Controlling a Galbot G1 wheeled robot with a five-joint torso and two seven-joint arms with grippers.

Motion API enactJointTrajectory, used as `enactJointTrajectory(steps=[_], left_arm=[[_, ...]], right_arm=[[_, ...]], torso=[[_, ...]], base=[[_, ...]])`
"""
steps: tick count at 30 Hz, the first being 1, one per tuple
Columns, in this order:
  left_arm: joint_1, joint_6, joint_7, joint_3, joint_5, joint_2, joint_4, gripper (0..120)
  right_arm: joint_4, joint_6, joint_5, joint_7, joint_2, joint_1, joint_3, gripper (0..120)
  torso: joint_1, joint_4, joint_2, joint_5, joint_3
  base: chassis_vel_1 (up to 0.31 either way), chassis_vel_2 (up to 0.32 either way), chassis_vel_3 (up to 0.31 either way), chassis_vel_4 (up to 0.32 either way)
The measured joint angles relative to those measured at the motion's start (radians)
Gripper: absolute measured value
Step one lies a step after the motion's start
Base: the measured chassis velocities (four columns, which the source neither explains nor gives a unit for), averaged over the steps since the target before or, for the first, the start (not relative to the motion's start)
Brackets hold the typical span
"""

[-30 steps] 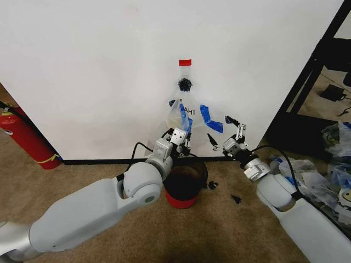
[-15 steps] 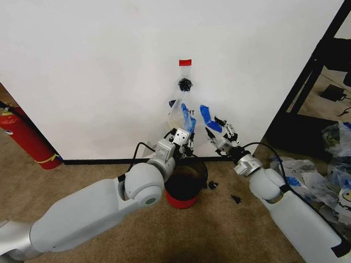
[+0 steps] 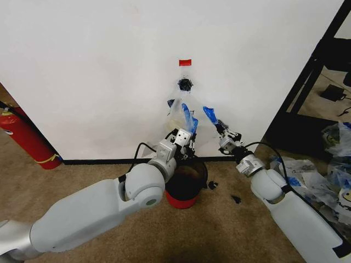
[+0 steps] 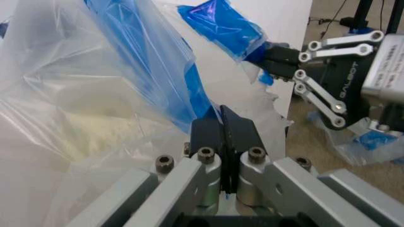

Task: Pick up the garbage bag from the wall and place it over the trash bin.

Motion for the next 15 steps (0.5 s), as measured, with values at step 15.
enactJointTrajectory(steps=[15], left_arm=[[0.151, -0.026, 0.008, -0.072, 0.032, 0.030, -0.049, 0]], right_arm=[[0.216, -0.088, 0.341, 0.046, -0.053, -0.216, 0.094, 0]], torso=[[0.000, 0.0001, 0.000, -0.0002, 0.000]], base=[[0.000, 0.000, 0.000, 0.000]])
